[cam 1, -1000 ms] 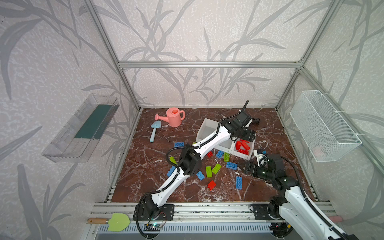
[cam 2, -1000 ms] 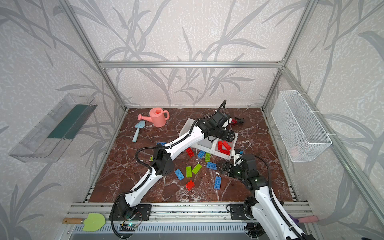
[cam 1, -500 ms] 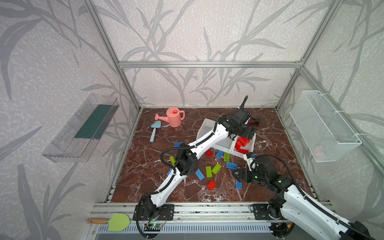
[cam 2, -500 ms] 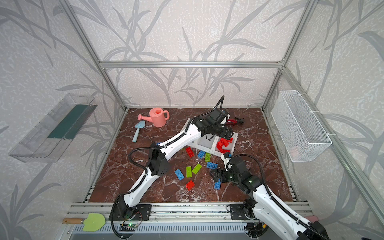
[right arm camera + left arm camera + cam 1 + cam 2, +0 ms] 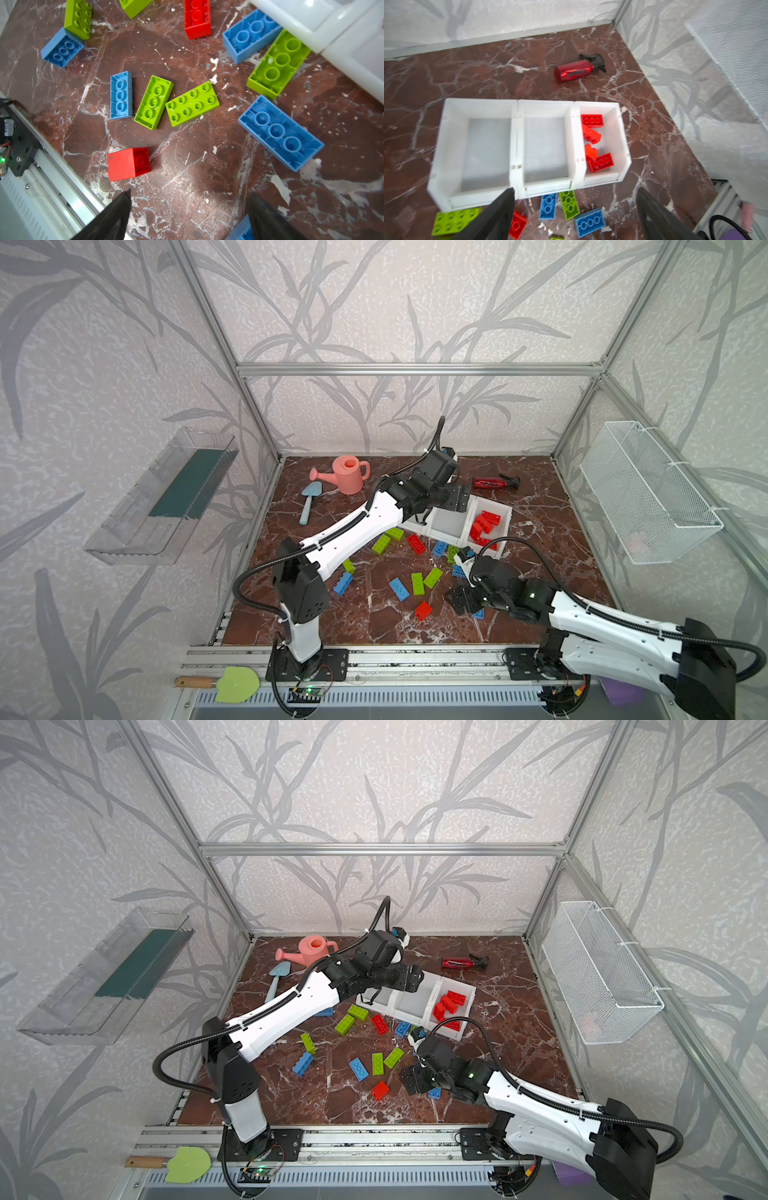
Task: Sort the legos into containers by color
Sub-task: 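Grasp a red brick near the table edge with the right gripper while the left withdraws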
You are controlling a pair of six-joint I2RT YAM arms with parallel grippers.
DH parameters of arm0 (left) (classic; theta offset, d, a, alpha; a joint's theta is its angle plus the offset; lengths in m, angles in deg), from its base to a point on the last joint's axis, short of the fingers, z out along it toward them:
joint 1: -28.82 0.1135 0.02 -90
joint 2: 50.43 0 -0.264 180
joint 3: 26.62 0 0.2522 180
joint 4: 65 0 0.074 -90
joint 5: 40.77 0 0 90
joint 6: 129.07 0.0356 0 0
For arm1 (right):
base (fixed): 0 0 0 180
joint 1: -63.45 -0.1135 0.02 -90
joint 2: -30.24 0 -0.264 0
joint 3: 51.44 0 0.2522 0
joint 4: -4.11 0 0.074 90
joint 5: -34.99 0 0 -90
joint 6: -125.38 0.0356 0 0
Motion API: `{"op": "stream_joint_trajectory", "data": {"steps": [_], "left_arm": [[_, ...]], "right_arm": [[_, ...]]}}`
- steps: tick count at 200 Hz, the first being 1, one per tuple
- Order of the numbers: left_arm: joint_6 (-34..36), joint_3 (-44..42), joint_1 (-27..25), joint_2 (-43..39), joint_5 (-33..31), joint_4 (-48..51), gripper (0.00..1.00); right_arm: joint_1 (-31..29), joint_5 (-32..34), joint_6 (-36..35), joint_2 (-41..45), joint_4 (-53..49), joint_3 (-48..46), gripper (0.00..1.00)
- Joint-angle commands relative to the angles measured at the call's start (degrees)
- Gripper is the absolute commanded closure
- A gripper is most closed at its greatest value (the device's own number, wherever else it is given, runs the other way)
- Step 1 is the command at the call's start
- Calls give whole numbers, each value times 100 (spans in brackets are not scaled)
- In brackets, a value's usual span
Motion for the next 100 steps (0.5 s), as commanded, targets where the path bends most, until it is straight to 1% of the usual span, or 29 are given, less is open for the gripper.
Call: {"op": "stream_joint_trajectory", "data": {"steps": [1,13,16,25,45,66,100], "left_arm": [[-136,-746,71,-636,-566,-164,9],[-208,-1283,195,-1007,-613,-261,9],[-236,-1414,235,-1092,-624,-277,9],[-331,-1795,363,-1358,-638,-312,9],[-515,-2472,661,-1912,-655,-268,9],[-617,-2912,822,-2417,-735,-14,9],[-721,-3590,936,-3138,-873,276,9]], "right_arm": [[-271,197,-383,-417,-7,411,13],[-357,210,-493,-676,-32,588,13],[-515,214,-512,-738,-30,621,13],[-647,223,-572,-909,-19,739,12],[-788,84,-628,-1234,145,889,12],[-982,34,-717,-1557,240,1069,11],[-1215,-87,-876,-2094,271,1365,11]]}}
